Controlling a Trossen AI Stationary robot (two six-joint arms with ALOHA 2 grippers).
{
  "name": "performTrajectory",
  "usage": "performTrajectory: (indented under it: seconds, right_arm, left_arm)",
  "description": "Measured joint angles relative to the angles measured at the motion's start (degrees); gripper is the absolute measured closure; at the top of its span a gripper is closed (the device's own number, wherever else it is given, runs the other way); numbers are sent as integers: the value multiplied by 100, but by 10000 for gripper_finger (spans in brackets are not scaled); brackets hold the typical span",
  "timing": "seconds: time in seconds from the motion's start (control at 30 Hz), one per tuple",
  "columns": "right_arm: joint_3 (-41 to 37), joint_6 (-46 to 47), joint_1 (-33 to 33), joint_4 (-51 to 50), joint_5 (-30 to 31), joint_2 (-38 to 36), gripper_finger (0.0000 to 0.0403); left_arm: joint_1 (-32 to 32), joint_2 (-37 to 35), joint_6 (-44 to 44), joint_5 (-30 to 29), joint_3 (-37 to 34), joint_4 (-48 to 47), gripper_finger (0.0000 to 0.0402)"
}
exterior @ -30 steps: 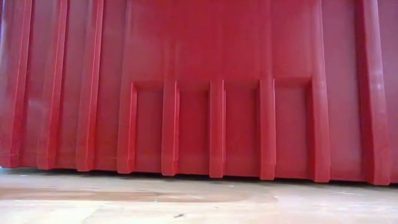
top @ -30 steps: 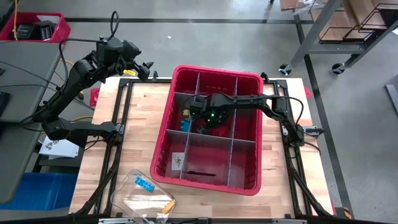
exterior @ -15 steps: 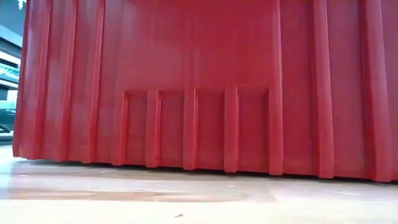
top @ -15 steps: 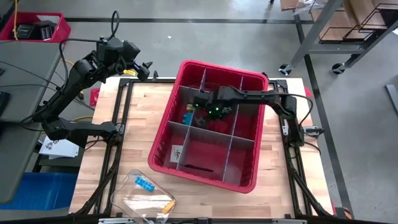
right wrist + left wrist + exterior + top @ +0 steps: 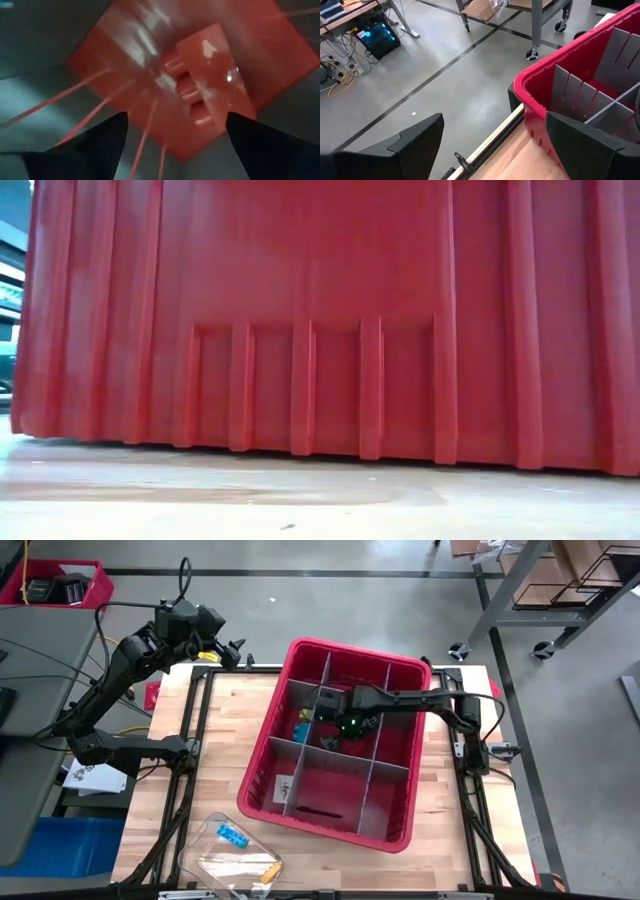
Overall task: Sort blocks
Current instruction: Move the orange block
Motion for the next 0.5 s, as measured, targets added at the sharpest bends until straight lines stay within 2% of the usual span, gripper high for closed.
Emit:
performTrajectory:
  seconds: [0.07,0.33,0.5]
  right_arm:
    - [-218,86,43,150,215,-1,71]
    - [-1199,-236,1,950,460,-22,71]
    - [-1387,-358,-18,871,985,-32,71]
  left_arm:
    - [2,1,0,-1,0,-4,55]
    - [2,0,-2,-4,0,1,55]
    - [2,0,-4,-4,0,-7,55]
